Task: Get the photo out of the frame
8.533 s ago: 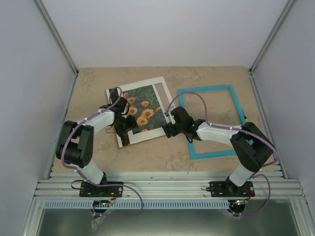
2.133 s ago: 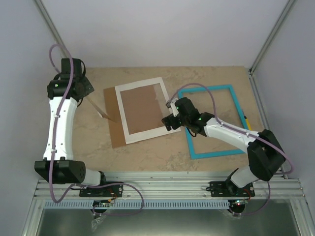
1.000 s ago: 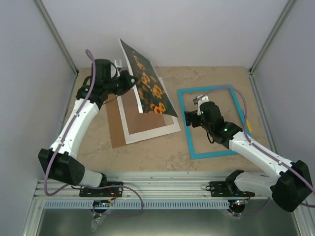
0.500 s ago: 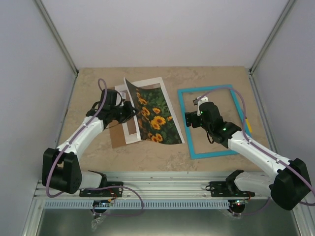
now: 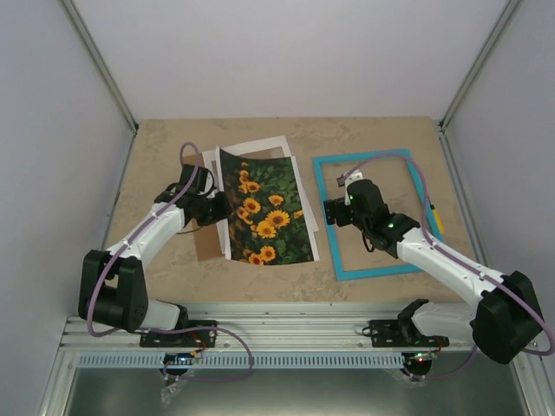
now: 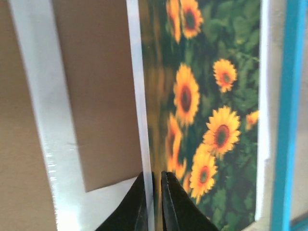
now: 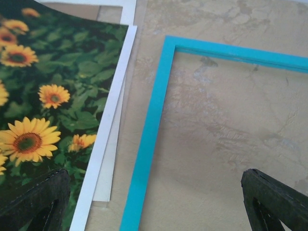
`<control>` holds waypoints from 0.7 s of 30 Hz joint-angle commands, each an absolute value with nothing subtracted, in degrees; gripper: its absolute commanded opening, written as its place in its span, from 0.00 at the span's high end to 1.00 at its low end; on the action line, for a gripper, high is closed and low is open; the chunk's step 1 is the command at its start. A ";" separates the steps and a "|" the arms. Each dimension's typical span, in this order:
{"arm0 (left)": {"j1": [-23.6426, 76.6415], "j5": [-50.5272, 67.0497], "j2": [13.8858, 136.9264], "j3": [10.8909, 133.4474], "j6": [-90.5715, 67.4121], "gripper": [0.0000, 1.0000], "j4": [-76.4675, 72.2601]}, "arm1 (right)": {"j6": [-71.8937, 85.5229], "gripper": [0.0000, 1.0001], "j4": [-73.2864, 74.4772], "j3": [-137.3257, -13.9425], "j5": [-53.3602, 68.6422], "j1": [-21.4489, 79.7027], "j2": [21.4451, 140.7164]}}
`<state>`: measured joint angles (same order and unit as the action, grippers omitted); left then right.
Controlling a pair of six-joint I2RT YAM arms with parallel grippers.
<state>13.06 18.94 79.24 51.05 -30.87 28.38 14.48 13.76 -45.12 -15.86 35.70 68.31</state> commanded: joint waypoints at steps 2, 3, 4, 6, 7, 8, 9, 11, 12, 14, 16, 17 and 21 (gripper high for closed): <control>12.48 11.28 80.48 50.44 -25.03 0.77 31.73 | 13.91 0.02 12.52 -45.52 -14.05 34.17 71.27; 12.48 10.34 80.46 50.55 -24.87 0.73 31.87 | 14.11 0.02 12.42 -45.65 -13.40 33.90 71.47; 12.48 9.58 80.40 50.62 -24.80 0.69 32.04 | 14.33 0.02 12.32 -45.76 -12.76 33.17 71.58; 12.42 8.30 80.21 50.75 -24.77 0.58 32.24 | 14.78 0.02 12.31 -46.17 -11.52 31.90 71.62; 12.35 7.66 80.05 50.79 -24.91 0.55 32.39 | 14.91 0.02 12.35 -46.30 -10.94 31.05 71.56; 12.19 6.88 79.74 50.88 -25.07 0.53 32.66 | 14.97 0.02 12.50 -46.51 -10.43 30.19 71.36; 11.91 6.25 79.41 50.89 -25.24 0.51 32.69 | 15.09 0.02 12.75 -46.76 -9.97 29.23 71.10; 11.17 4.78 78.02 50.76 -25.90 0.41 32.70 | 15.30 0.02 13.46 -47.11 -8.56 26.87 69.97; 10.39 4.20 77.22 50.67 -26.13 0.38 32.76 | 15.47 0.02 13.78 -47.25 -7.97 25.52 69.31; 9.03 3.42 75.51 50.63 -26.65 0.33 33.07 | 15.83 0.02 14.85 -47.58 -7.24 22.74 67.60; 7.46 2.31 73.23 50.88 -27.12 0.28 33.49 | 16.36 0.02 16.19 -48.04 -6.39 18.75 65.51; 6.63 1.66 71.80 51.14 -27.44 0.26 33.77 | 16.60 0.02 16.78 -48.43 -5.86 16.79 64.31; 4.39 -2.62 65.43 54.18 -28.55 0.13 35.62 | 17.12 0.02 19.41 -50.82 -5.93 9.99 58.24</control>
